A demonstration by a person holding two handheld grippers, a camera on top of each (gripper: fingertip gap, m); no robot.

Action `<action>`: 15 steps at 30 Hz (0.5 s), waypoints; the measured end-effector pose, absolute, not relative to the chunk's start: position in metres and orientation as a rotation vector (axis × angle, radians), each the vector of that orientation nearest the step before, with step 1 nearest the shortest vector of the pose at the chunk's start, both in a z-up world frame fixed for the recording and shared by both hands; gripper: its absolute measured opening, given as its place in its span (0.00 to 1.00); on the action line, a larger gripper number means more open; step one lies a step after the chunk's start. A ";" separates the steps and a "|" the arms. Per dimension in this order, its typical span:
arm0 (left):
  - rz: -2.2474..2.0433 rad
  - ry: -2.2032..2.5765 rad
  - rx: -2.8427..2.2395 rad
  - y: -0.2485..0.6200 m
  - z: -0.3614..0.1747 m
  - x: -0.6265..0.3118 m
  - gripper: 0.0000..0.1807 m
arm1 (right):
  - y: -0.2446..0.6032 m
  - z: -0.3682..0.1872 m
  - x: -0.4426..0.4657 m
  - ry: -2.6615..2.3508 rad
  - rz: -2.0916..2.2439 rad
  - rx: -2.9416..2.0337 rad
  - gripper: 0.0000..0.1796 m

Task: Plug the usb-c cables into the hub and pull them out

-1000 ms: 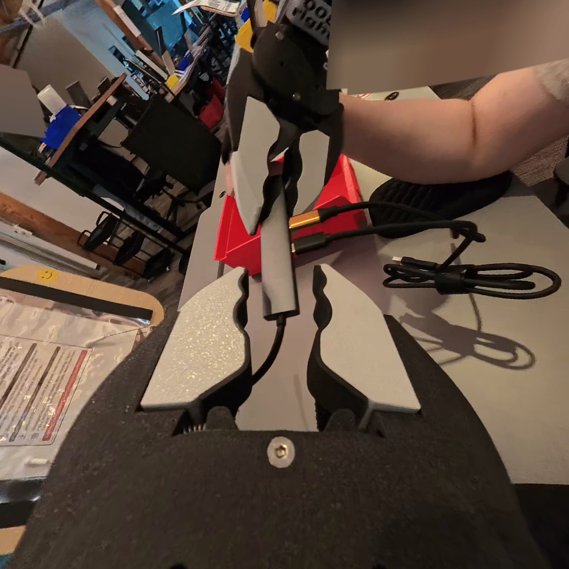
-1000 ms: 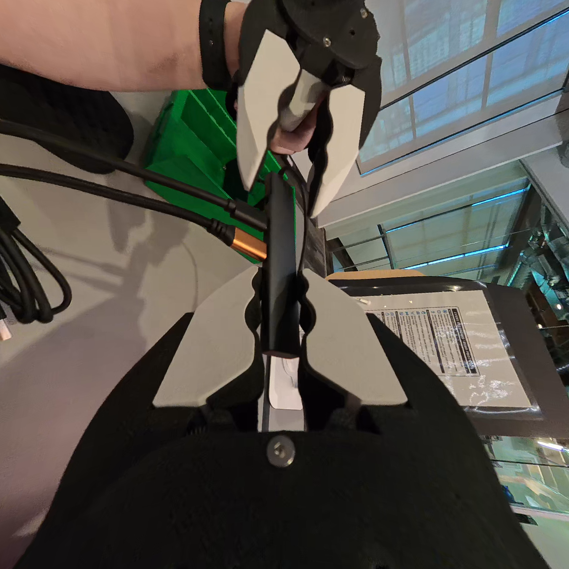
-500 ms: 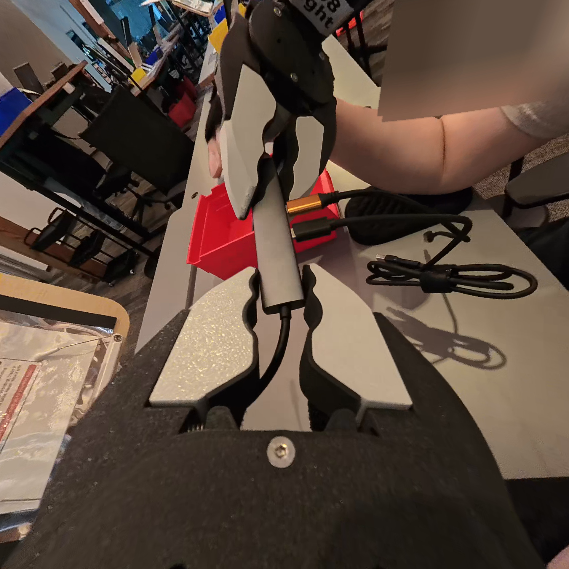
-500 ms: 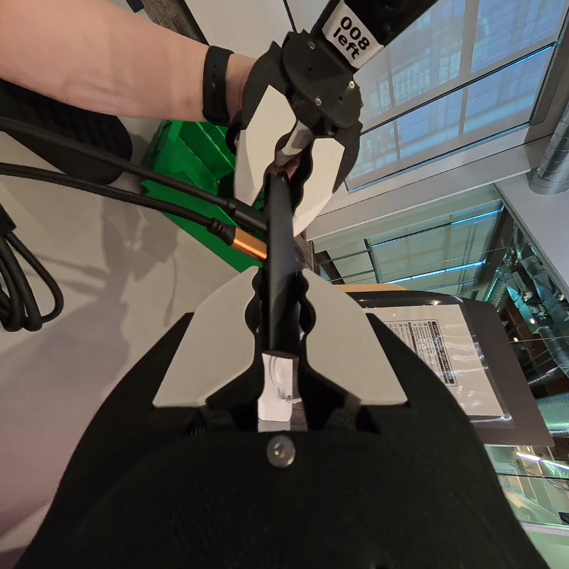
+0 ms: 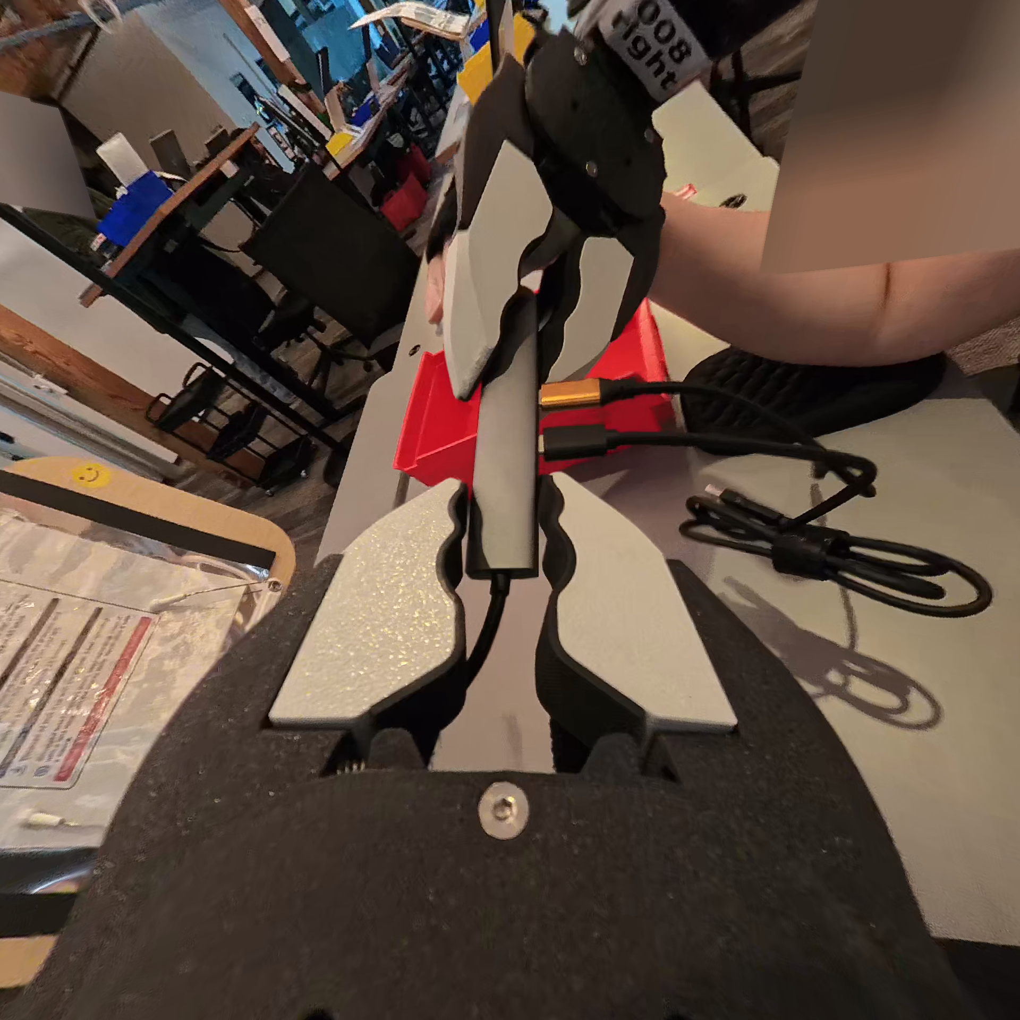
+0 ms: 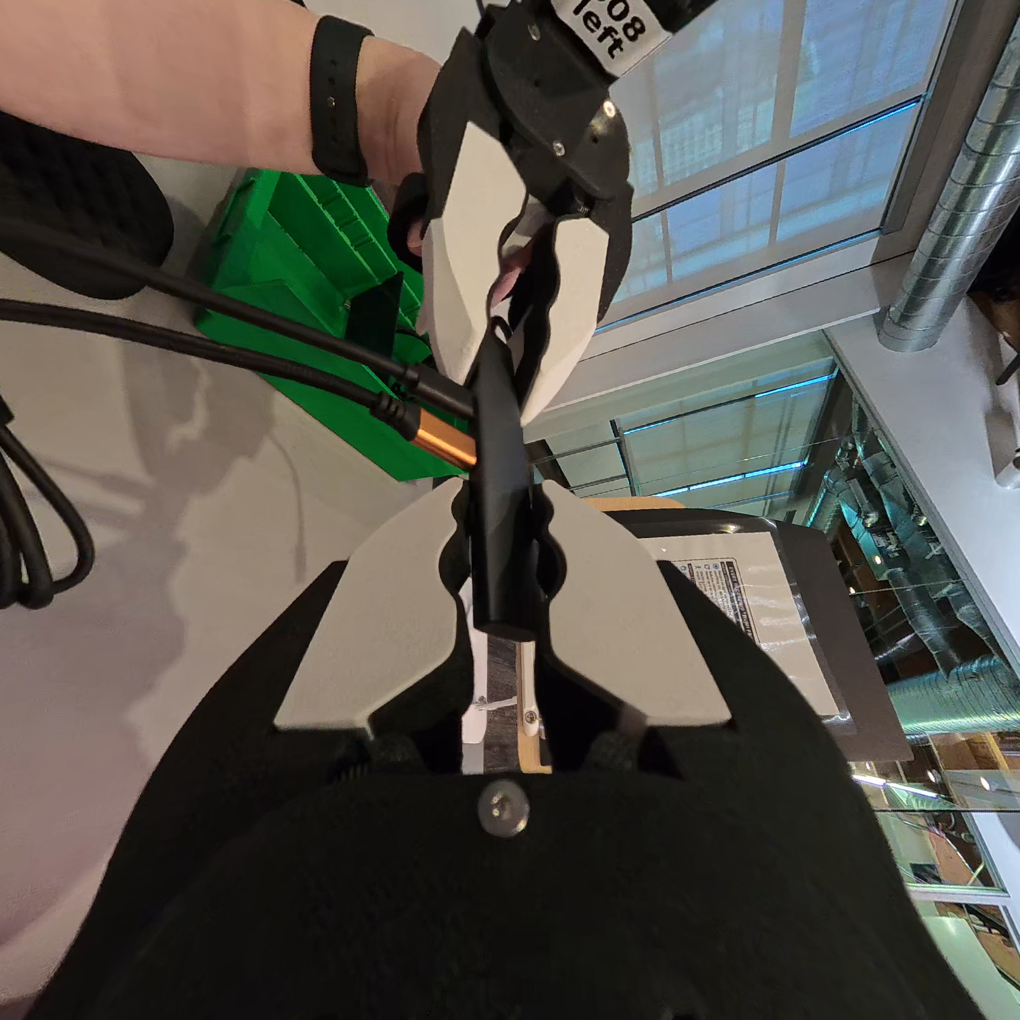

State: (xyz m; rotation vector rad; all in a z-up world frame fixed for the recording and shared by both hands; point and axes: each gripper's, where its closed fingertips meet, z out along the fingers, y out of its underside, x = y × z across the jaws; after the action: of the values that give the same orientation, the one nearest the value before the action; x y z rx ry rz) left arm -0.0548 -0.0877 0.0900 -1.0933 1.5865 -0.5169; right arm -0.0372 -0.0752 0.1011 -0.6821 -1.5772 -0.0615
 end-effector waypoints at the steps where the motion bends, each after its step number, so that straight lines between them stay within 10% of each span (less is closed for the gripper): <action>1: -0.493 1.592 -1.103 -0.086 0.087 -0.055 0.12 | -0.076 0.102 -0.038 -1.577 -0.057 -0.677 0.12; 15: -0.597 1.606 -1.099 -0.091 0.090 -0.059 0.13 | -0.079 0.104 -0.038 -1.575 -0.060 -0.664 0.12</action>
State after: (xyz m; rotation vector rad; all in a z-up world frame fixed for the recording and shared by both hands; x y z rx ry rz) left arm -0.0590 -0.0908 0.0895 -1.0985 1.6056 -0.5967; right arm -0.0378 -0.0785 0.1036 -0.6644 -1.5747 -0.0595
